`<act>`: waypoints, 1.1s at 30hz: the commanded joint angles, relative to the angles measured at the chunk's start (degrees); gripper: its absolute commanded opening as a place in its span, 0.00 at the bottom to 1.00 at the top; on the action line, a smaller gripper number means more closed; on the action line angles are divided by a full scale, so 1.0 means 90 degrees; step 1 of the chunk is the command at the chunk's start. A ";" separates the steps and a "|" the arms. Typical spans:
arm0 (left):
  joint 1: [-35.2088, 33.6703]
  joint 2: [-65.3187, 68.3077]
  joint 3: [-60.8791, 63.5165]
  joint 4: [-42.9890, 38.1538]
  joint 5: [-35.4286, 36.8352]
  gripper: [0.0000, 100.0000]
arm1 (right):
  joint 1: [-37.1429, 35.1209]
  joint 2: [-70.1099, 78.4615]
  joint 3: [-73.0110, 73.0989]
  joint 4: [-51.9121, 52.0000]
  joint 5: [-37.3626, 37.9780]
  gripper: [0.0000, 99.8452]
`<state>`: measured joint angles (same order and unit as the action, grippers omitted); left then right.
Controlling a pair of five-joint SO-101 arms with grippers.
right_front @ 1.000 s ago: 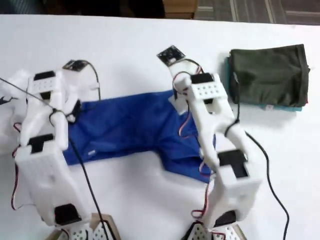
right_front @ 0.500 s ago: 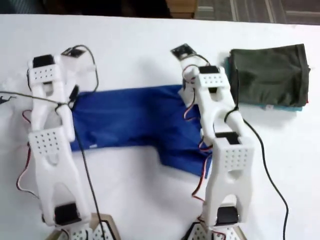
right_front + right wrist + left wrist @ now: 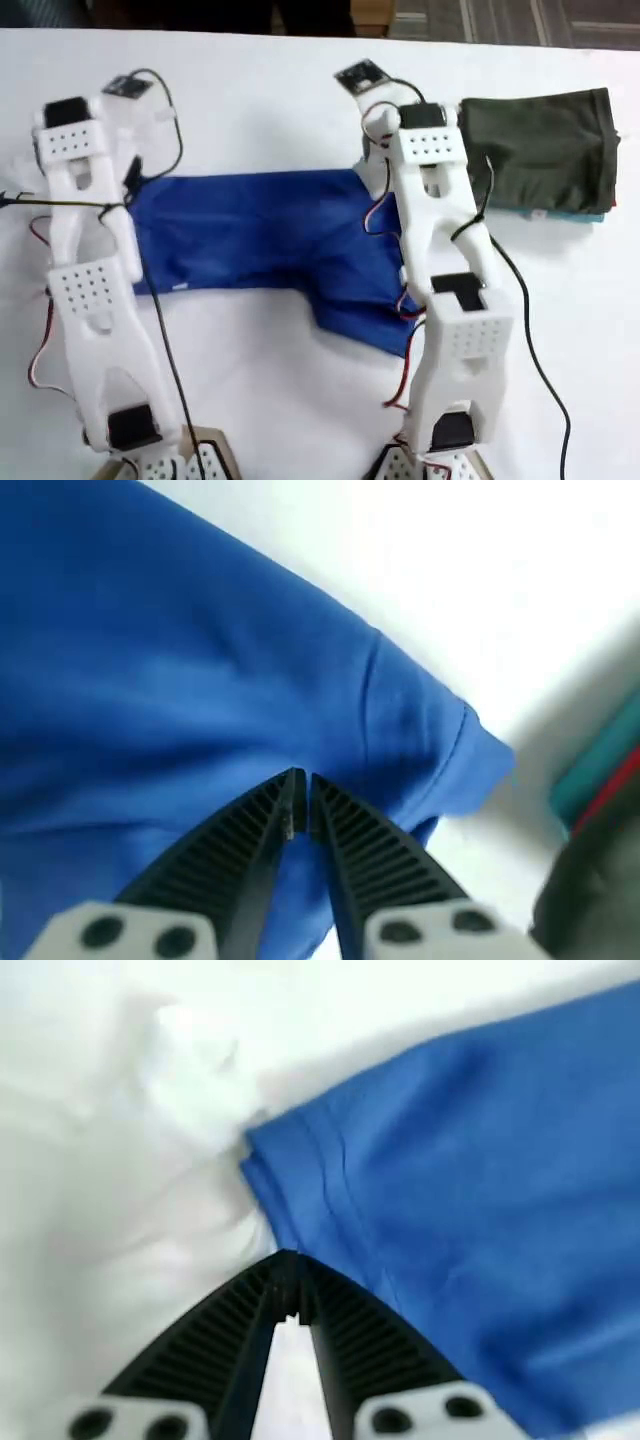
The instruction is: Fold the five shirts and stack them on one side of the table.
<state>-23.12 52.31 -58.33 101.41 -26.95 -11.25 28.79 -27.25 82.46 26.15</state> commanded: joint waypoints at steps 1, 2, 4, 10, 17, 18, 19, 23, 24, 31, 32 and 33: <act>-0.0029 -0.1729 0.1089 0.0137 -0.0020 0.03 | -0.0171 -0.1031 -0.0264 0.0571 -0.0029 0.02; -0.0020 -0.2071 0.1519 0.0117 -0.0029 0.03 | -0.0220 -0.1226 -0.0264 0.0737 -0.0010 0.02; 0.0020 -0.2716 0.2427 0.0088 -0.0049 0.03 | -0.0337 -0.1597 -0.0264 0.1109 0.0010 0.02; 0.0195 -0.4523 0.5621 -0.0947 -0.0313 0.03 | -0.0679 -0.2642 0.0508 0.1529 0.0020 0.02; 0.0274 -0.6056 0.8913 -0.3204 -0.0264 0.03 | -0.0747 -0.3853 0.3604 0.0024 0.0029 0.02; 0.0274 -0.6134 0.9158 -0.3419 -0.0264 0.03 | -0.0747 -0.4020 0.4073 -0.0230 0.0029 0.02; 0.0264 -0.6183 0.9353 -0.3634 -0.0264 0.03 | -0.0757 -0.4156 0.4542 -0.0503 0.0029 0.02; 0.0254 -0.6193 0.9929 -0.4249 -0.0264 0.03 | -0.0747 -0.4537 0.6076 -0.1587 0.0029 0.02; 0.0254 -0.6193 1.0066 -0.4405 -0.0264 0.03 | -0.0747 -0.4567 0.6388 -0.1851 0.0029 0.02; 0.0244 -0.6193 1.0799 -0.5411 -0.0283 0.03 | -0.1431 -0.4635 0.7639 -0.2662 0.0029 0.02; 0.0244 -0.6193 1.0906 -0.5617 -0.0274 0.03 | -0.1665 -0.4635 0.7717 -0.2652 0.0029 0.02; 0.0244 -0.6193 1.1013 -0.5812 -0.0274 0.03 | -0.1929 -0.4635 0.7775 -0.2652 0.0029 0.02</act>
<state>-21.80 -0.62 39.25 53.67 -29.41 -23.56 -9.80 41.76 59.52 26.07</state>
